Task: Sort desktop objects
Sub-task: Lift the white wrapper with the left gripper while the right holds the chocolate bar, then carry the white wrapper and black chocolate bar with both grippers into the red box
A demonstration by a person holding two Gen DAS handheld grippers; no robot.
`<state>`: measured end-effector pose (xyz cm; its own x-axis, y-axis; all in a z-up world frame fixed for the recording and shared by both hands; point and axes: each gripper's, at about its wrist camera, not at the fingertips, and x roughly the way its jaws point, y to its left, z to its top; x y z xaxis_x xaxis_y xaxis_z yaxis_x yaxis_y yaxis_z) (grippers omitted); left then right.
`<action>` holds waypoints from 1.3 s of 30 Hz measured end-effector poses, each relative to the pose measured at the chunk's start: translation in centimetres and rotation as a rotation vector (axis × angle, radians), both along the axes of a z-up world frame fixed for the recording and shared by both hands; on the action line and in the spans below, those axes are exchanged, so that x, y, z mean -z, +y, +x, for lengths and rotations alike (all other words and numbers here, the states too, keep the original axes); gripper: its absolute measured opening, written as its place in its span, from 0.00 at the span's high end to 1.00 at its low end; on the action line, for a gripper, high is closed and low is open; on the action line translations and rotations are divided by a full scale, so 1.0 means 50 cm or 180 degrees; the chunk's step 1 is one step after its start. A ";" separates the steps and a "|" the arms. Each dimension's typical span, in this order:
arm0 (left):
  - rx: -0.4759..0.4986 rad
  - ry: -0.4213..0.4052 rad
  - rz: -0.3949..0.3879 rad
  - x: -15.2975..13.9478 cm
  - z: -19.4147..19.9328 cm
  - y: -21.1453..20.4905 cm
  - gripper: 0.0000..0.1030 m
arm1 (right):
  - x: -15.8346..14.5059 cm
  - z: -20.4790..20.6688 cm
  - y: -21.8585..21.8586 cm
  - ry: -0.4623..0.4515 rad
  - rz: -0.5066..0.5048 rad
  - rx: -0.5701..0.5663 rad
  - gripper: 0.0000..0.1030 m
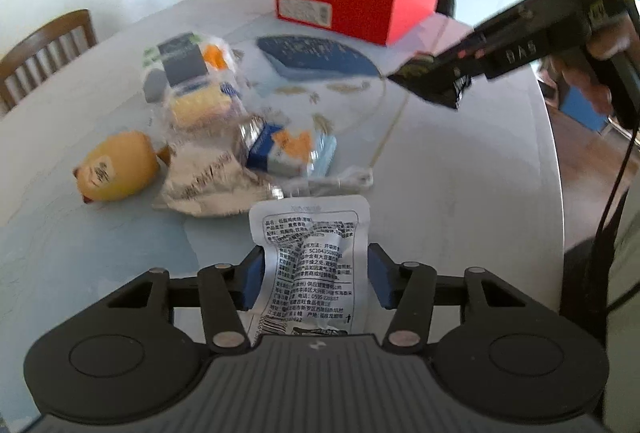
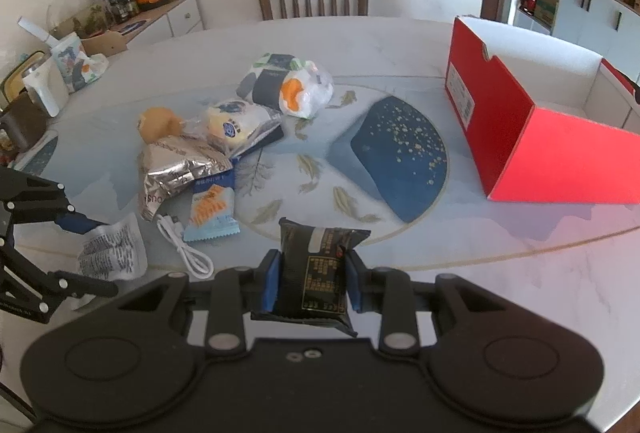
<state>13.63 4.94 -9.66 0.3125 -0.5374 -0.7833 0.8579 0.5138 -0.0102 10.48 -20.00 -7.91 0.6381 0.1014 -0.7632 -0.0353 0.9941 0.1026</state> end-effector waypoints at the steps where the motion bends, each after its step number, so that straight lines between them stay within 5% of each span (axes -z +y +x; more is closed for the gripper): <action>1: -0.0056 -0.0004 -0.0015 -0.010 -0.001 -0.006 0.50 | -0.002 0.000 -0.004 -0.0007 0.0009 -0.0019 0.69; 24: -0.0538 -0.0173 -0.0359 -0.154 0.020 -0.283 0.50 | -0.098 0.048 -0.225 -0.0240 0.0188 -0.0334 0.69; 39: -0.0411 -0.0298 -0.0527 -0.238 0.091 -0.544 0.50 | -0.148 0.082 -0.422 -0.0429 0.0057 -0.0229 0.69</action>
